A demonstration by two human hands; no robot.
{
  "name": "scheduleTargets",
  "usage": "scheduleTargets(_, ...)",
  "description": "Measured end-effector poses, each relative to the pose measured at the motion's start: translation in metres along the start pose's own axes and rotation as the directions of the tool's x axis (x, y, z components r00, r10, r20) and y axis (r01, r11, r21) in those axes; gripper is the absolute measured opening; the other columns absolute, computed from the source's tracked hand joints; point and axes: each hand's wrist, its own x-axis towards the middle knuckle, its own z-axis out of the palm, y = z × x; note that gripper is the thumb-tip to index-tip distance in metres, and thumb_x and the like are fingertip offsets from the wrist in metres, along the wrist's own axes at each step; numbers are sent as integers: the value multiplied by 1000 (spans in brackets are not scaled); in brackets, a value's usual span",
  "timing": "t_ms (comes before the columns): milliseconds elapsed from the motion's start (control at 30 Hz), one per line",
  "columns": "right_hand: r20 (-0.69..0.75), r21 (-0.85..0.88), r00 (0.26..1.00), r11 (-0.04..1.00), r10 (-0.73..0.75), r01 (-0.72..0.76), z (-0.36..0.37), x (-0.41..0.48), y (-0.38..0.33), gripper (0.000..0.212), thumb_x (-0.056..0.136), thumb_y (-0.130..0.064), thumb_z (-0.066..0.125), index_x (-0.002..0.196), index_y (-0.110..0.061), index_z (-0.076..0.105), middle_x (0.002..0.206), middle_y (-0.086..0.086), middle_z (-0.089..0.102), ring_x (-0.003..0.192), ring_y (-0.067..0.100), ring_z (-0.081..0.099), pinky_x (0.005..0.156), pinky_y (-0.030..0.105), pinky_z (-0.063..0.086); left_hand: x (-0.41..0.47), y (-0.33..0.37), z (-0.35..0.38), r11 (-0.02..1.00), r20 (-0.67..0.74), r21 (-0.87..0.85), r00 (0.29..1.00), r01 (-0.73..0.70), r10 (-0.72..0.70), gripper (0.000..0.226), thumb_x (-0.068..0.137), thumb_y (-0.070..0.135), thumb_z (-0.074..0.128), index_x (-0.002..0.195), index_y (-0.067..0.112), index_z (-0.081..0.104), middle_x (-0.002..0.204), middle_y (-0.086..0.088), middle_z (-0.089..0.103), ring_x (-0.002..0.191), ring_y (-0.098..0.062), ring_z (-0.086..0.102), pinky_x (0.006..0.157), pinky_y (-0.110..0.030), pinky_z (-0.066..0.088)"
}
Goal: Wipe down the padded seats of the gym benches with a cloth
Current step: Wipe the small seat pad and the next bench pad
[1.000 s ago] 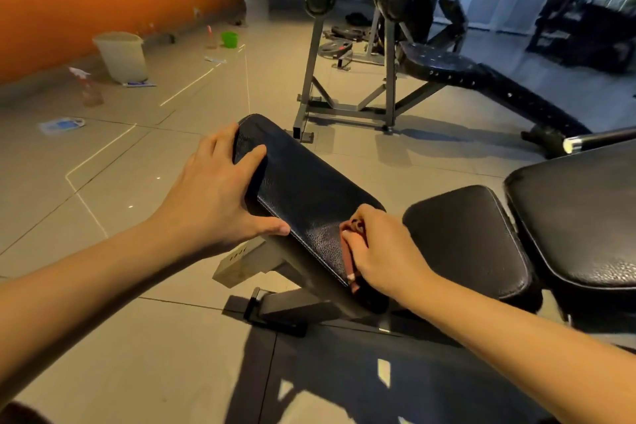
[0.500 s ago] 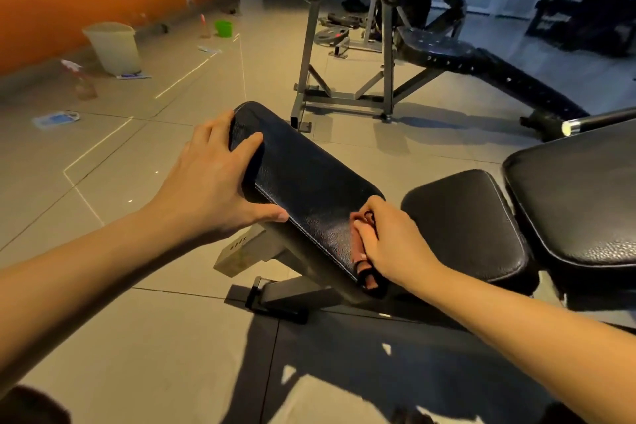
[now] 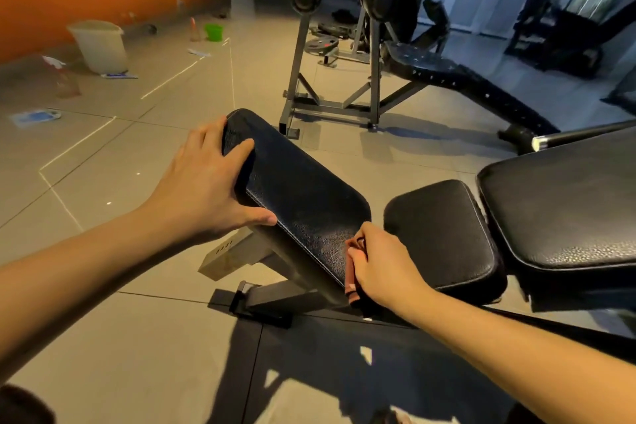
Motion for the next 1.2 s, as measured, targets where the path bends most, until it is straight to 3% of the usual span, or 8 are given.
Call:
scheduleTargets(133, 40, 42, 998, 998, -49, 47, 2, -22, -5, 8, 104, -30, 53, 100, -23, 51, 95, -8, 59, 82, 5, 56, 65, 18, 42, 0, 1, -1, 1000, 0, 15, 1000, -5, 5, 131, 48, 96, 30, 159, 25, 25, 167, -10, 8, 151, -33, 10, 121, -53, 25)
scheduleTargets(367, -83, -191, 995, 979, 60, -75, 0, 45, 12, 19, 103, -16, 48, 117, -6, 55, 114, 16, 64, 101, 36, 63, 74, 37, 41, 1, 0, 0, 1000, 4, 20, 1000, -5, 4, 132, 49, 96, 32, 159, 24, 26, 167, -12, 8, 151, -36, 11, 122, -55, 25)
scheduleTargets(500, -130, -139, 984, 981, 120, -138, -4, 55, 2, 17, 101, -14, 51, 114, -4, 57, 111, 16, 66, 97, 34, 64, 70, 35, 41, 0, 2, 0, 1000, 6, 8, 1000, 3, -3, 128, 52, 93, 37, 160, 25, 24, 168, -11, 5, 152, -35, 9, 122, -55, 23)
scheduleTargets(667, -68, 99, 992, 989, -102, 109, 7, -7, -31, 4, 103, -25, 53, 105, -22, 54, 99, -5, 62, 87, 11, 61, 76, 34, 56, -2, 3, 1, 1000, 10, 15, 1000, 25, -25, 125, 55, 90, 44, 160, 26, 21, 168, -10, 1, 153, -33, 5, 123, -53, 21)
scheduleTargets(767, -47, 6, 974, 975, -221, 222, 3, -4, -17, 5, 104, -27, 51, 107, -23, 52, 102, -4, 60, 87, 13, 61, 75, 36, 55, -1, 5, 0, 999, 11, 4, 999, 38, -38, 125, 55, 90, 45, 160, 27, 20, 168, -8, 1, 153, -33, 4, 123, -52, 19)
scheduleTargets(933, -154, -197, 987, 977, 49, -80, -2, 39, 2, 15, 103, -20, 49, 113, -11, 56, 106, 9, 65, 90, 25, 62, 70, 34, 40, -2, 5, -1, 1000, 20, 0, 999, 27, -27, 126, 53, 91, 40, 160, 26, 22, 168, -8, 2, 154, -32, 4, 123, -54, 20)
scheduleTargets(1100, -85, 120, 962, 956, -260, 269, 7, 4, -54, 8, 103, -29, 56, 109, -25, 58, 102, -9, 63, 93, 9, 61, 79, 25, 53, -1, 2, 1, 1000, 10, 15, 1000, 23, -23, 129, 51, 95, 30, 160, 28, 21, 168, -7, 2, 154, -32, 4, 123, -54, 22)
scheduleTargets(1200, -131, 78, 966, 970, -221, 232, 3, 21, -32, 7, 104, -27, 52, 107, -22, 57, 102, -5, 62, 91, 12, 60, 76, 29, 52, -1, 2, 1, 1000, 19, 11, 1000, 17, -17, 128, 53, 94, 32, 160, 27, 20, 169, -8, 1, 154, -32, 4, 123, -54, 20)
